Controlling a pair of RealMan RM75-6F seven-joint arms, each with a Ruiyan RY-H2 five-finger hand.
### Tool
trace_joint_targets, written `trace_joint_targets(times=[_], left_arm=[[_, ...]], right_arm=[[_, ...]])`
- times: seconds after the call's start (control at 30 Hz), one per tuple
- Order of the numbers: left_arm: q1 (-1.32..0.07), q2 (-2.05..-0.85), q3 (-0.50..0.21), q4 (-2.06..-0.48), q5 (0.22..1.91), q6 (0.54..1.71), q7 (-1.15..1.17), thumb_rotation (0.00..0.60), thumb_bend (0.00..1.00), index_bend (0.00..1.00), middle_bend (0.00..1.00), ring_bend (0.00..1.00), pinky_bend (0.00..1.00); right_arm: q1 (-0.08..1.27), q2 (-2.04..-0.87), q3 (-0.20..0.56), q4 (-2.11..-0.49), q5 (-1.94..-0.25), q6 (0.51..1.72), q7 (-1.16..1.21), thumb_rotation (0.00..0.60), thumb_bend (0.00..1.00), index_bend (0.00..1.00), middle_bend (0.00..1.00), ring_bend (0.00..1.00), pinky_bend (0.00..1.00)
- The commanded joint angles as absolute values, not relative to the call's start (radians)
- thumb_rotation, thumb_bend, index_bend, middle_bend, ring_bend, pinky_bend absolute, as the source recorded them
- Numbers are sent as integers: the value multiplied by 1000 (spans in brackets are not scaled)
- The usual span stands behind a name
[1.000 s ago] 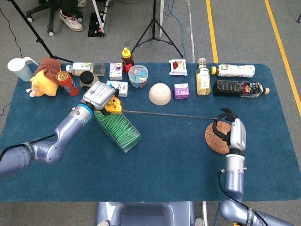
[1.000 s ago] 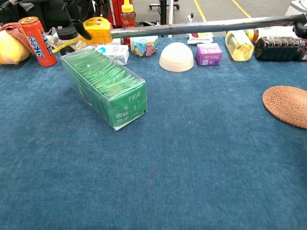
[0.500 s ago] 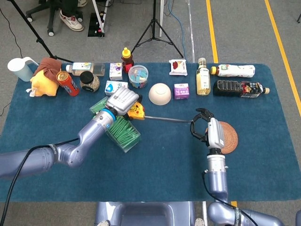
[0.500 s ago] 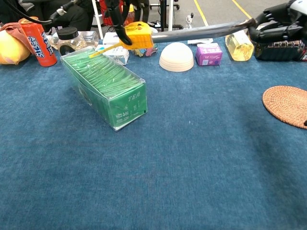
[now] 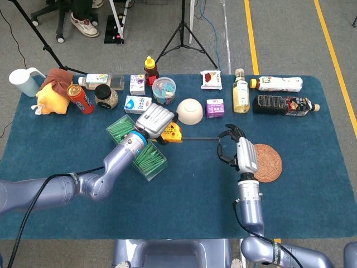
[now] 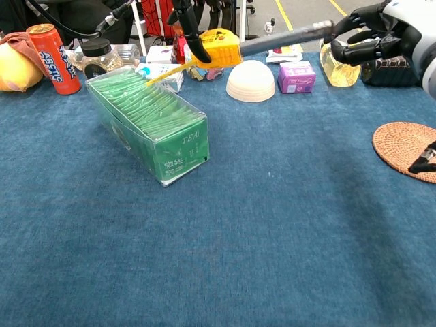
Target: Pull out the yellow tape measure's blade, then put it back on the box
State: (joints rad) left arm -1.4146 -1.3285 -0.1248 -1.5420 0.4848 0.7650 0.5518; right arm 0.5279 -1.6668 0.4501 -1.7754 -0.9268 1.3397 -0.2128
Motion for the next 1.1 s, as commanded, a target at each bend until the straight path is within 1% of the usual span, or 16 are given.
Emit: trace_joint_targets(times=[0.03,0.1,0.17,0.23,0.47,0.67,0.77,0.93,1.1], left_arm=[[-1414,-1330,-124,-1537,481,764,553,600,361,642,485,465,633],[-1414,-1332,-124,-1533,479,762,553,600,361,642,485,464,633],[-1413,-1329,-122,-1534,483,757,553,600,362,642,486,464,633],[-1410,-1319,-118,-1539,490,753,553,600,361,642,486,464,633],[-1375,-1250,-93,-1585,538,749,544,600,362,642,485,464,633],[-1305,-1116,-29,-1684,609,758,542,600,362,642,485,465,614],[-1271,-1080,-6,-1697,627,756,525,600,361,642,486,464,604],[-1227,-1066,16,-1681,642,741,493,600,360,642,486,464,595],[-1196,-1105,26,-1622,649,717,464,600,358,642,486,465,578]], right_arm=[[524,-1631,443,-1792,-920,1303,-198,525,440,2,25,60,238],[523,-1619,441,-1795,-925,1293,-190,504,389,0,5,51,234],[520,-1601,438,-1793,-936,1286,-180,499,352,0,1,48,232],[517,-1589,436,-1792,-941,1283,-171,497,336,0,1,46,231],[500,-1549,423,-1780,-955,1283,-154,498,331,0,9,46,230],[480,-1511,402,-1747,-969,1274,-128,500,332,0,18,46,230],[480,-1504,400,-1739,-971,1270,-123,498,331,0,19,46,231],[482,-1500,400,-1735,-968,1273,-125,500,330,0,21,46,231],[477,-1491,395,-1741,-954,1256,-105,500,329,0,24,46,231]])
